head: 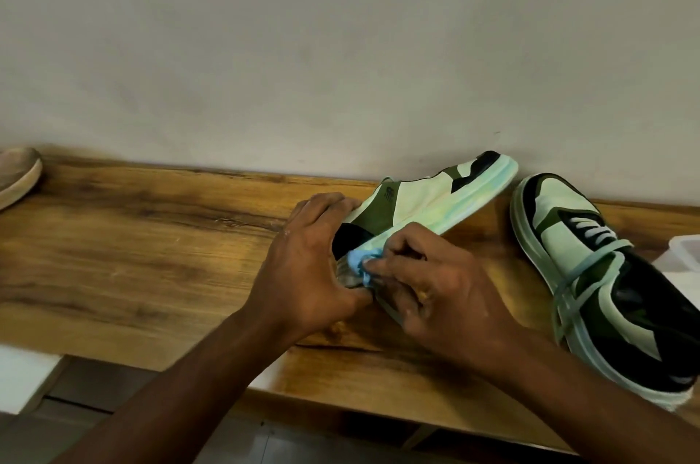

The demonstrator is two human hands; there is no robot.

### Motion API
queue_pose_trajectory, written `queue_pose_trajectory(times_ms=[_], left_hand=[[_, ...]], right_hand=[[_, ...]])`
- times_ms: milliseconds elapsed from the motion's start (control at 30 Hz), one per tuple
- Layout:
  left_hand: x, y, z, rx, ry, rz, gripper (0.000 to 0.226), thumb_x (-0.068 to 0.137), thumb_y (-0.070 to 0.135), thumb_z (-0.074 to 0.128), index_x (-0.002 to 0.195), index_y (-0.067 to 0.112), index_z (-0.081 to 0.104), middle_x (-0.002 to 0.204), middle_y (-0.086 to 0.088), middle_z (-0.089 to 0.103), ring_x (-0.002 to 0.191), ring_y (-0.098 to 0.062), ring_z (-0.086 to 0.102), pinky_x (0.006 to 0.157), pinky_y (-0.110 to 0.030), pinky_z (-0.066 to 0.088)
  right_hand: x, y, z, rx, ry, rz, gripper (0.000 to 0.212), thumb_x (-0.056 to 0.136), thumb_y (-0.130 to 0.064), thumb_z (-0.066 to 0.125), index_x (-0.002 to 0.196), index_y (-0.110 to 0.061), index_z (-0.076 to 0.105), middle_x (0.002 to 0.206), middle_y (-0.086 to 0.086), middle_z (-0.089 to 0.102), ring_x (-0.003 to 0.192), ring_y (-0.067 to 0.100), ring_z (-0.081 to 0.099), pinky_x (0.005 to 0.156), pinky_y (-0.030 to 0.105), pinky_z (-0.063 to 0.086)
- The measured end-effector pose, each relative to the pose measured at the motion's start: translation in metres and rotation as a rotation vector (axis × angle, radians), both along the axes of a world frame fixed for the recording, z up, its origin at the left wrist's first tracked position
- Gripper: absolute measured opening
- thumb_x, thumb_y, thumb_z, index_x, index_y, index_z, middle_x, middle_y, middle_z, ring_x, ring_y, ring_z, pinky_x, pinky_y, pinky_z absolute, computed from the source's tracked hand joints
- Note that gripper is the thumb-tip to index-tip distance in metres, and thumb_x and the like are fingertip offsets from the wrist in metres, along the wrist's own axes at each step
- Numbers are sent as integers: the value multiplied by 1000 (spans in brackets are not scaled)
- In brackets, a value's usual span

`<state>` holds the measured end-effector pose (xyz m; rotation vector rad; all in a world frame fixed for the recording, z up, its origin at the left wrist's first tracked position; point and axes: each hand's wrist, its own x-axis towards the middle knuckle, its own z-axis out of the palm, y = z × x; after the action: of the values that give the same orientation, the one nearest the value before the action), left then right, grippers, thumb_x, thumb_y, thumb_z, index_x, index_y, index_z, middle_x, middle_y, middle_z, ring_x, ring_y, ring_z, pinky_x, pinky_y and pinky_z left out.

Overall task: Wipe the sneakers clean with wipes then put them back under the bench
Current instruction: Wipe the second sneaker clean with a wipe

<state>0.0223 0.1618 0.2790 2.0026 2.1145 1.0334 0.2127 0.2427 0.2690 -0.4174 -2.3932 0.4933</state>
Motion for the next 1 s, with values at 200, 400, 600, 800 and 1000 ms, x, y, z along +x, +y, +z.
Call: queue_pose_trajectory(times_ms=[200,400,600,800,1000], left_hand=[[4,0,0,-15,49,20,97,59,51,84,144,17,54,140,10,51,128,-8,47,104,-23,42],[3,0,-1,13,10,10,90,60,45,84,141,17,56,136,10,54,124,-9,50,100,-26,47],[3,0,1,-13,55,0,97,59,46,89,145,17,53,140,10,52,127,-9,47,102,-27,45],[5,0,-2,-15,21,3,95,61,40,87,146,17,52,141,8,51,130,-10,47,106,-31,47],[3,0,-1,-18,35,-9,95,61,40,89,146,17,52,141,9,51,130,-11,48,105,-34,48]], right_hand=[[2,33,1,-49,162,-224,28,82,3,79,107,-10,81,90,0,64,77,12,62,64,35,57],[-10,3,1,-11,54,-9,33,87,1,71,119,-8,76,106,3,61,90,17,63,74,26,57],[9,34,8,14,76,-103,28,78,4,80,104,-8,81,91,1,66,78,13,64,68,23,56],[-9,7,3,0,105,-67,30,81,4,77,108,-8,80,97,3,64,84,16,64,68,30,57],[4,15,8,66,7,-39,15,78,-7,74,93,-7,76,91,2,60,79,15,57,63,33,52]])
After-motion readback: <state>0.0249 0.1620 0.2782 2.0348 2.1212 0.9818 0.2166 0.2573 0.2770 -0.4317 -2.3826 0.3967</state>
